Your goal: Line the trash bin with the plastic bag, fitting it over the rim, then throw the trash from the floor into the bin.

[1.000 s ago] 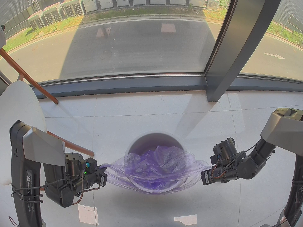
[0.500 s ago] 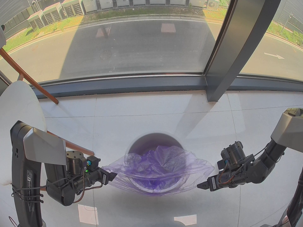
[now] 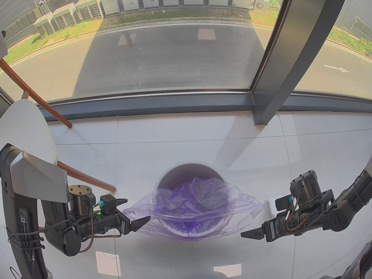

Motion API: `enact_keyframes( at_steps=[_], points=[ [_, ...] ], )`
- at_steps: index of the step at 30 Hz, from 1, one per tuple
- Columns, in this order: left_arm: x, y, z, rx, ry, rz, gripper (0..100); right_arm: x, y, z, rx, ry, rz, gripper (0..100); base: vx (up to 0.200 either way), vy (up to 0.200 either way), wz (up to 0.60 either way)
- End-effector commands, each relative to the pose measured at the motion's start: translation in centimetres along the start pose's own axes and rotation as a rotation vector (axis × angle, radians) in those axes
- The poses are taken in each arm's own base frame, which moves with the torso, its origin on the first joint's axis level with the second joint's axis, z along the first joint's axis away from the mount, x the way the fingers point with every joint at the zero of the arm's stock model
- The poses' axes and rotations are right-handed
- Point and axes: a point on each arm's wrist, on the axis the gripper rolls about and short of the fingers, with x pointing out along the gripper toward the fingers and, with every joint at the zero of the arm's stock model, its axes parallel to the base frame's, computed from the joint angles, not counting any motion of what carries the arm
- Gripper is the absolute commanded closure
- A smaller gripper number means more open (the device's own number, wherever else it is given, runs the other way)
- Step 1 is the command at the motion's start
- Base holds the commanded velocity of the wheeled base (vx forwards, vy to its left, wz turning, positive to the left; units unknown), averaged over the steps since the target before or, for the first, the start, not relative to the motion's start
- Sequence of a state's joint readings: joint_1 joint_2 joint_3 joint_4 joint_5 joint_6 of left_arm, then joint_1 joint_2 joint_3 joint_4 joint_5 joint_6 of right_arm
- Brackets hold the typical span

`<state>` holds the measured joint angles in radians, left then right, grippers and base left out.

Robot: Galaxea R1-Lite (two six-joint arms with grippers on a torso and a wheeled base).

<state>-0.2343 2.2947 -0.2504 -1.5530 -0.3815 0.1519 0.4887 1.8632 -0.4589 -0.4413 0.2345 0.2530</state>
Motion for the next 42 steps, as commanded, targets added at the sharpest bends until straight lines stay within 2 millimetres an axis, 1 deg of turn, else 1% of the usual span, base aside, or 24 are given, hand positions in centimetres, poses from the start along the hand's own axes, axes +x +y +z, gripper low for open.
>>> enact_keyframes(
  at_steps=[1, 4, 6, 7, 9, 12, 13, 14, 17, 18, 21, 28, 29, 31, 34, 35, 40, 42],
  points=[
    [-1.6, 0.3, 2.9, 0.035, -0.122, 0.031, 0, -0.8, 2.5, 1.1, 0.049, -0.041, 0.126, 0, 0.0, 0.0, 0.0],
    [-2.5, 0.1, 4.7, 0.017, -0.191, 0.037, 0, 0.0, 3.9, 2.1, 0.171, -0.046, 0.163, 0, 0.0, 0.0, 0.0],
    [-3.3, -0.4, 5.6, -0.027, -0.224, 0.025, 0, 1.4, 4.6, 2.9, 0.238, -0.053, 0.181, 0, 0.0, 0.0, 0.0],
    [-3.5, -0.9, 5.6, -0.046, -0.222, 0.012, 0, 1.9, 4.8, 3.3, 0.258, -0.065, 0.191, 0, 0.0, 0.0, 0.0],
    [-4.0, -2.3, 4.7, -0.084, -0.175, -0.03, 0, 3.3, 4.9, 3.9, 0.295, -0.087, 0.194, 0, 0.0, 0.0, 0.0],
    [-4.9, -3.6, 3.5, -0.108, -0.107, -0.062, 0, 5.2, 5.3, 3.7, 0.296, -0.082, 0.166, 0, 0.0, 0.0, 0.0],
    [-4.9, -3.6, 3.5, -0.108, -0.107, -0.062, 0, 5.2, 5.3, 3.7, 0.296, -0.082, 0.166, 0, 0.0, 0.0, 0.0],
    [-5.5, -4.2, 3.2, -0.126, -0.088, -0.059, 0, 6.3, 5.6, 3.2, 0.29, -0.069, 0.137, 0, 0.0, 0.0, 0.0],
    [-6.1, -4.7, 3.1, -0.178, -0.076, -0.046, 0, 6.9, 6.0, 3.0, 0.277, -0.057, 0.138, 0, 0.0, 0.0, 0.0],
    [-6.4, -5.0, 2.8, -0.206, -0.061, -0.048, 0, 7.3, 6.2, 3.1, 0.276, -0.058, 0.14, 0, 0.0, 0.0, 0.0],
    [-6.5, -5.6, 2.7, -0.216, -0.049, -0.058, 0, 8.1, 6.4, 3.8, 0.289, -0.071, 0.139, 0, 0.0, 0.0, 0.0],
    [-6.0, -6.9, 2.8, -0.212, -0.044, -0.056, 0, 10.3, 6.6, 5.9, 0.327, -0.135, 0.111, 0, 0.0, 0.0, 0.0],
    [-6.0, -6.9, 2.8, -0.212, -0.044, -0.056, 0, 10.3, 6.6, 5.9, 0.327, -0.135, 0.111, 0, 0.0, 0.0, 0.0],
    [-6.0, -7.4, 2.7, -0.229, -0.037, -0.044, 0, 11.3, 6.6, 6.9, 0.358, -0.18, 0.083, 0, 0.0, 0.0, 0.0],
    [-6.0, -7.6, 2.8, -0.231, -0.039, -0.034, 0, 11.8, 6.8, 7.5, 0.392, -0.207, 0.078, 0, 0.0, 0.0, 0.0],
    [-6.0, -7.7, 2.8, -0.23, -0.041, -0.034, 0, 11.9, 6.9, 7.8, 0.401, -0.215, 0.083, 100, 0.0, 0.0, 0.0],
    [-6.0, -7.7, 2.6, -0.231, -0.031, -0.029, 0, 11.5, 7.6, 7.9, 0.395, -0.222, 0.101, 100, 0.0, 0.0, 0.0],
    [-5.8, -8.0, 2.6, -0.223, -0.027, -0.041, 0, 10.9, 8.1, 8.0, 0.387, -0.23, 0.115, 100, 0.0, 0.0, 0.0]
  ],
)
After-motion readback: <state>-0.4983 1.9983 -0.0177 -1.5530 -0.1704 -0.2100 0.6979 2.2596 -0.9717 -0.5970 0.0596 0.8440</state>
